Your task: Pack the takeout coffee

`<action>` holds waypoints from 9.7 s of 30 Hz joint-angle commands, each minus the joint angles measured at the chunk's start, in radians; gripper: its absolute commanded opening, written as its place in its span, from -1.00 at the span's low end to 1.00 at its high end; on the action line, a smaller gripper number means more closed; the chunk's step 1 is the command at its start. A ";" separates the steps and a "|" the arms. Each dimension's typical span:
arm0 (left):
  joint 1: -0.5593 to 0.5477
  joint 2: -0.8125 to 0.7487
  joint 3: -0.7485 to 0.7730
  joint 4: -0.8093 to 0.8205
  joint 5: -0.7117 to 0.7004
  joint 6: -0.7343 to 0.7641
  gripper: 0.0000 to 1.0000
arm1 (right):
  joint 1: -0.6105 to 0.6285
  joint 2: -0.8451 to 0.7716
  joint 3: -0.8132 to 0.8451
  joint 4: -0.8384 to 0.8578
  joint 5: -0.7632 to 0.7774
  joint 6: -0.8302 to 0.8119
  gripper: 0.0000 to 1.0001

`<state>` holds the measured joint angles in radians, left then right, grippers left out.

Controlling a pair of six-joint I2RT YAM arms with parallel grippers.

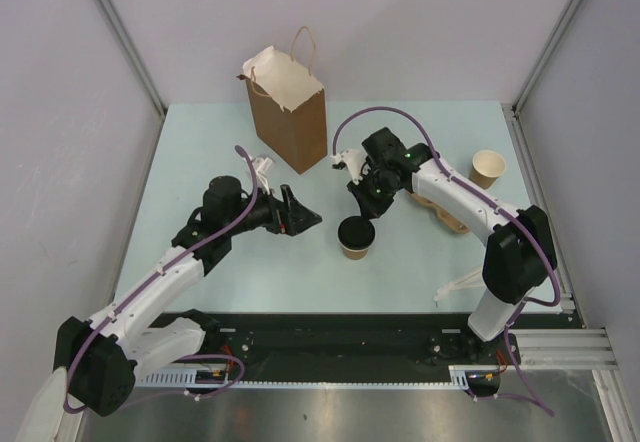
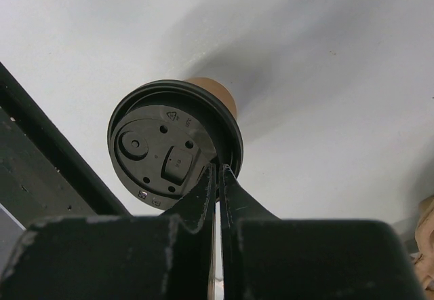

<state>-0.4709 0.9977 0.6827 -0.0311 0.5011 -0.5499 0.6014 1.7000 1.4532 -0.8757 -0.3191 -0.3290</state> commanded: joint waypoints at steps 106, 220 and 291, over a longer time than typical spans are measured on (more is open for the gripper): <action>-0.150 0.779 0.141 0.261 0.312 -0.120 -1.00 | -0.287 0.085 -0.419 0.325 -0.564 0.622 -1.00; -0.434 0.726 0.765 -0.599 -0.294 0.769 0.99 | -0.634 -0.329 -0.220 0.162 -0.549 0.404 0.98; 0.684 0.683 0.652 -0.507 -0.326 0.949 0.26 | -0.577 -0.296 -0.218 0.238 -0.526 0.456 0.99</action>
<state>0.2062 1.6657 1.3403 -0.5941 0.1524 0.3935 0.0223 1.3979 1.2072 -0.6632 -0.8528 0.1234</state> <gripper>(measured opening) 0.732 0.994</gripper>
